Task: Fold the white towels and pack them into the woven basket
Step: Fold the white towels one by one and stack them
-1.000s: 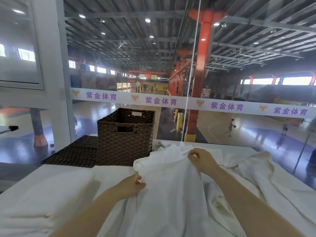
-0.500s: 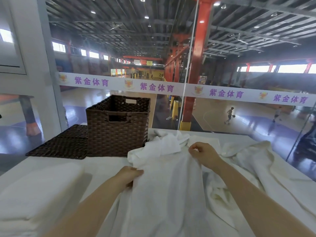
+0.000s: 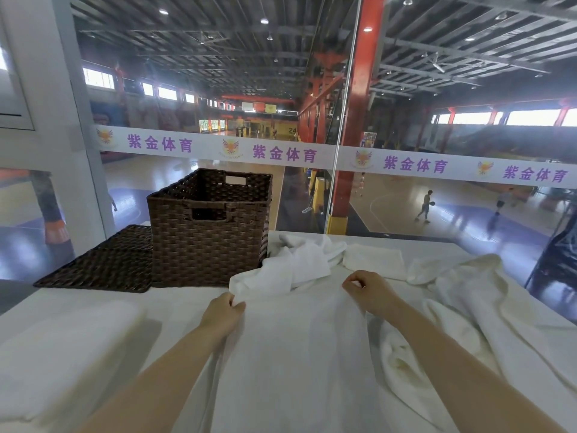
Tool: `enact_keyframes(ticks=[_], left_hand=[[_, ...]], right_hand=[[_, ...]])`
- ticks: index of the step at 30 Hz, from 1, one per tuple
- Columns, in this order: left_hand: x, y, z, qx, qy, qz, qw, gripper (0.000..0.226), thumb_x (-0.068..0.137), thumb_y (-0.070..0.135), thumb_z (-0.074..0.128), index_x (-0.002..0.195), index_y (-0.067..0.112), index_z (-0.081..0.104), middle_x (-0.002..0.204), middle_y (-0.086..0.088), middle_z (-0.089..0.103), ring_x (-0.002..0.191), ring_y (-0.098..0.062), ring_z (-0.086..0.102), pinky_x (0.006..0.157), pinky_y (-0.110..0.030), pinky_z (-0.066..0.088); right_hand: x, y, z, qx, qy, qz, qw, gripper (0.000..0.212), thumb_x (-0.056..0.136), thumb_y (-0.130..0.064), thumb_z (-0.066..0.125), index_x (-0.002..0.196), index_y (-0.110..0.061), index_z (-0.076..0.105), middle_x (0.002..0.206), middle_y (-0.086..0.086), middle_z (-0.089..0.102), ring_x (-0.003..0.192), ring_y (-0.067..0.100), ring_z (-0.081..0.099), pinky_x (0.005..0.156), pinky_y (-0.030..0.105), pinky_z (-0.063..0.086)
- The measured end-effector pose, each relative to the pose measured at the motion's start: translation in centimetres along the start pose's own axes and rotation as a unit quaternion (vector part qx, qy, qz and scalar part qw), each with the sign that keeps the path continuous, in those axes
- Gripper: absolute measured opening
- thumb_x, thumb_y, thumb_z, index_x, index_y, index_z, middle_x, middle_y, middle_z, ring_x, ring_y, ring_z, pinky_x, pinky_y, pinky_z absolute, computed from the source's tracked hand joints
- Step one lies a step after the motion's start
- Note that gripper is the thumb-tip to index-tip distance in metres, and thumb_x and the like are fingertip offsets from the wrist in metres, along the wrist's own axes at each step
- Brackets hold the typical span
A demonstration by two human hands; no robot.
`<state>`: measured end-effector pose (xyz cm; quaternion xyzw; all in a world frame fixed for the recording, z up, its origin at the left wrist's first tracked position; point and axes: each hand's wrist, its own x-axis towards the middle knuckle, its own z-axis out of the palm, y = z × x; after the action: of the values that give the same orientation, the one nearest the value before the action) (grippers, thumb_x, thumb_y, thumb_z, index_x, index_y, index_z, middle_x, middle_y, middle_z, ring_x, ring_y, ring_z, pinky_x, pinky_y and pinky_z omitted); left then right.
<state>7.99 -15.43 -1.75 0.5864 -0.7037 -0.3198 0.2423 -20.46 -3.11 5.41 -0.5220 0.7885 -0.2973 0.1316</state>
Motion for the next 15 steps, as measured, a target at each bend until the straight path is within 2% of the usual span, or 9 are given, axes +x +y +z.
enact_keyframes(ticks=[4,8,12,15], left_hand=[[0.8,-0.1,0.5,-0.03,-0.058,-0.061,0.996,0.016,0.098,0.026,0.046,0.089,0.012,0.047,0.083,0.0,0.05,0.077,-0.017,0.049,0.063,-0.029,0.036],[1.0,0.2,0.5,-0.165,-0.112,-0.125,0.972,0.01,0.093,0.018,0.05,0.089,0.012,0.057,0.091,-0.011,0.065,0.081,-0.027,0.063,0.07,-0.03,0.049],[1.0,0.3,0.3,-0.237,-0.11,-0.124,0.957,0.016,0.097,0.03,0.05,0.086,0.021,0.056,0.094,-0.007,0.066,0.085,-0.026,0.066,0.072,-0.029,0.053],[1.4,-0.1,0.7,-0.281,-0.105,-0.103,0.948,0.018,0.096,0.032,0.055,0.1,0.016,0.061,0.103,-0.009,0.068,0.093,-0.029,0.067,0.086,-0.038,0.055]], right_hand=[[0.3,0.3,0.0,-0.004,-0.003,0.01,1.0,0.021,0.094,-0.035,0.057,0.092,-0.018,0.069,0.091,-0.004,0.067,0.079,0.008,0.058,0.065,0.021,0.043],[0.5,0.8,-0.2,0.021,-0.013,0.015,1.0,0.016,0.091,-0.032,0.06,0.091,-0.02,0.07,0.09,-0.004,0.067,0.083,0.013,0.061,0.078,0.028,0.049],[0.4,1.0,-0.2,0.073,-0.032,0.013,0.997,0.006,0.087,-0.024,0.063,0.086,-0.022,0.069,0.088,-0.001,0.068,0.081,0.017,0.062,0.076,0.029,0.051],[0.5,1.2,-0.3,0.079,-0.029,0.015,0.996,0.008,0.086,-0.025,0.062,0.084,-0.022,0.068,0.088,0.004,0.069,0.081,0.021,0.063,0.078,0.034,0.053]])
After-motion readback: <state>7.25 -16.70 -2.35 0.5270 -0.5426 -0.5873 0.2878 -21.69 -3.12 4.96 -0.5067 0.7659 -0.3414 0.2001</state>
